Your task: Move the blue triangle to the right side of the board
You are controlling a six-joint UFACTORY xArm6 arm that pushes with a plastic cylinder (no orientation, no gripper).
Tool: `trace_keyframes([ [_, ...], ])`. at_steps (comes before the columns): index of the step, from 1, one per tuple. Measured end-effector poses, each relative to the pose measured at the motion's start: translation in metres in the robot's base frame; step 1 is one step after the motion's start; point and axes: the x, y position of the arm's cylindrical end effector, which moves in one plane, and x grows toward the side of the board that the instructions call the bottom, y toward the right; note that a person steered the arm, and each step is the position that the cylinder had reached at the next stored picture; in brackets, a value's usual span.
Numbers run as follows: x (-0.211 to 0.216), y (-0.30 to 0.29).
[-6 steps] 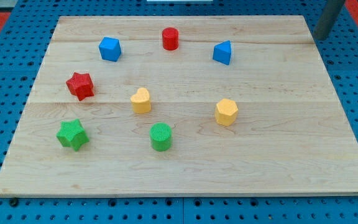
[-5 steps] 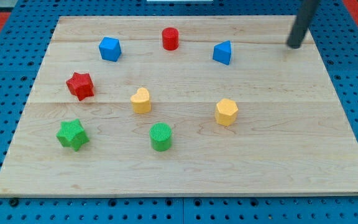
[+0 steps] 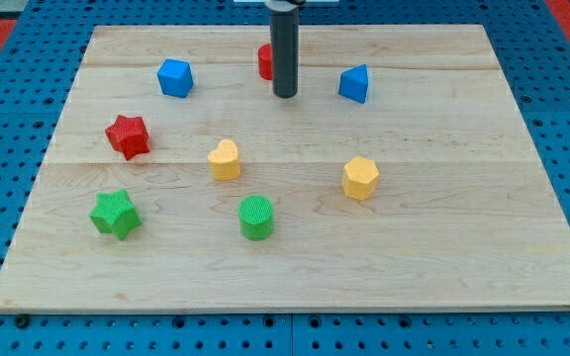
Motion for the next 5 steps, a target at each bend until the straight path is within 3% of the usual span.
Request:
trace_keyframes([
  [2,-0.01,0.056],
  [3,0.02,0.124],
  [4,0.006,0.101],
  [5,-0.043,0.108],
])
